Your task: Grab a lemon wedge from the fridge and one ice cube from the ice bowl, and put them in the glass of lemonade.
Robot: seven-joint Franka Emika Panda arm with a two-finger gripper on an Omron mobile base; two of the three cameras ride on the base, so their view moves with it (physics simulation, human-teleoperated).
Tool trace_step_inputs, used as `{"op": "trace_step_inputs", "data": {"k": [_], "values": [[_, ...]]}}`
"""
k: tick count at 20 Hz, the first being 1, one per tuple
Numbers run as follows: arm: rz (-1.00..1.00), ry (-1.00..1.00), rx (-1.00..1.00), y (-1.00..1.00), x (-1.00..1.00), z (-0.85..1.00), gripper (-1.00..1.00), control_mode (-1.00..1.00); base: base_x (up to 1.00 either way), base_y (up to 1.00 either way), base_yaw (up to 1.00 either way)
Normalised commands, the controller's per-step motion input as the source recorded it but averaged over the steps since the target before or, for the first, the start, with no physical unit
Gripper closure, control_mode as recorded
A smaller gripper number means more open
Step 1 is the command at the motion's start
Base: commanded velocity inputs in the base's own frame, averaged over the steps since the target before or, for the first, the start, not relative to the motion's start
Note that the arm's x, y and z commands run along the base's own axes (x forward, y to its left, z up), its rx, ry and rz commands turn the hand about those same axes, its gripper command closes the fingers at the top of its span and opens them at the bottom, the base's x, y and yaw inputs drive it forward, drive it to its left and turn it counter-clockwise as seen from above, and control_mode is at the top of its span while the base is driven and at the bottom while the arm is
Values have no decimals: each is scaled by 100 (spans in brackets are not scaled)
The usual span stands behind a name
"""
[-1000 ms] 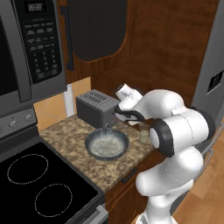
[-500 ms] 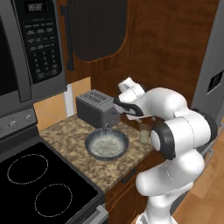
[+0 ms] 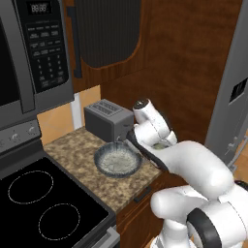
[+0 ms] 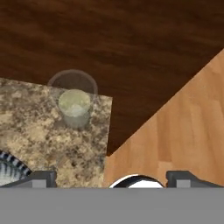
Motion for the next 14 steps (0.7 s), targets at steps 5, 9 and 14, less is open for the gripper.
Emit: {"op": "trace_step_inputs", "data": {"k": [5, 9, 14], "values": [[41, -16, 15, -14, -99, 18, -100, -100, 0, 0, 0], [51, -6, 14, -19, -89, 29, -100, -100, 0, 0, 0], [52, -3, 11, -17, -66, 39, -100, -100, 0, 0, 0]]}}
